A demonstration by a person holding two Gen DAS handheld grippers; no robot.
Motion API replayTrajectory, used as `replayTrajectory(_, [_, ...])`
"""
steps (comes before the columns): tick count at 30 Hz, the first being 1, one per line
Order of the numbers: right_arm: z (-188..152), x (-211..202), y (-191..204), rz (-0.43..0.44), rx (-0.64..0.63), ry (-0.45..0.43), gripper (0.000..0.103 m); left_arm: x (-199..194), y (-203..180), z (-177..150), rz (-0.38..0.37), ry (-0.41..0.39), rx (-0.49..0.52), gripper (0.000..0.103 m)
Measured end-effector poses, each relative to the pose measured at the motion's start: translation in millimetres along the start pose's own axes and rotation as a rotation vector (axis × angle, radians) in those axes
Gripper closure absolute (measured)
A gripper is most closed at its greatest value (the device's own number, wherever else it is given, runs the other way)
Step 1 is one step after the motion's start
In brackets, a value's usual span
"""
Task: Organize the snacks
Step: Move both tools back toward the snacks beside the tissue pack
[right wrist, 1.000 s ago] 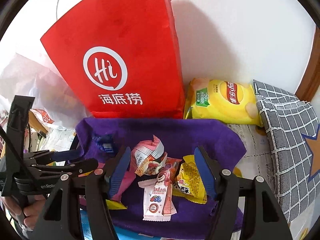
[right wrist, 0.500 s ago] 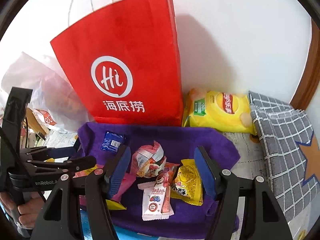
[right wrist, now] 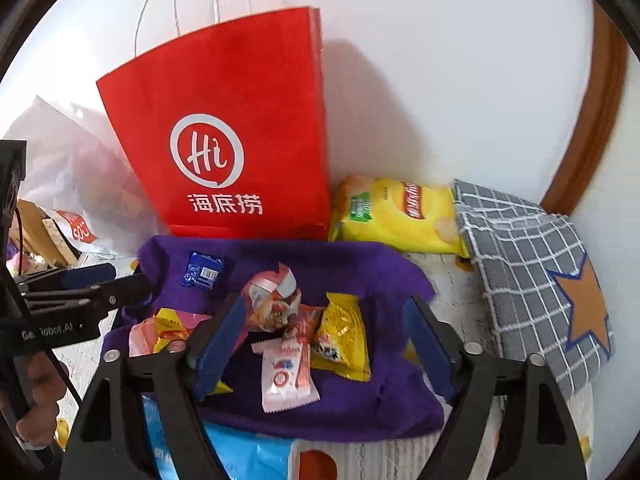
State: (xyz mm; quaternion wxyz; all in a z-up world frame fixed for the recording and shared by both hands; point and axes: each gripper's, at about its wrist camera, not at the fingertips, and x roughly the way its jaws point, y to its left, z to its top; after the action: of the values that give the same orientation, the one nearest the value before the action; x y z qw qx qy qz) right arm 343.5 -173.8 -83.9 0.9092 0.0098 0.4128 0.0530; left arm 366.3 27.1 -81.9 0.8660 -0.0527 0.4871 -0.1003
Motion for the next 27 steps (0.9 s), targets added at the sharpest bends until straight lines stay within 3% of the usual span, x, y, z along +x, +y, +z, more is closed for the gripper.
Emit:
replayTrajectory(5, [-17, -21, -2, -0.054, 0.000, 0.020, 0.016, -14, -13, -2, 0.003, 0.010, 0.078, 0.034])
replayTrajectory(10, [-43, -46, 0, -0.087, -0.046, -0.021, 0.016, -44, -14, -3, -0.019, -0.043, 0.056, 0.034])
replayTrajectory(19, [-78, -94, -1, -0.034, -0.044, -0.104, 0.016, -81, -19, -28, -0.031, -0.084, 0.008, 0.034])
replayTrajectory(24, [-90, -103, 2, -0.015, -0.026, -0.072, 0.016, -94, -19, -56, -0.016, -0.101, 0.037, 0.034])
replayTrajectory(27, [-98, -106, 3, 0.005, -0.004, -0.062, 0.013, -99, -18, -74, 0.031, -0.110, 0.043, 0.034])
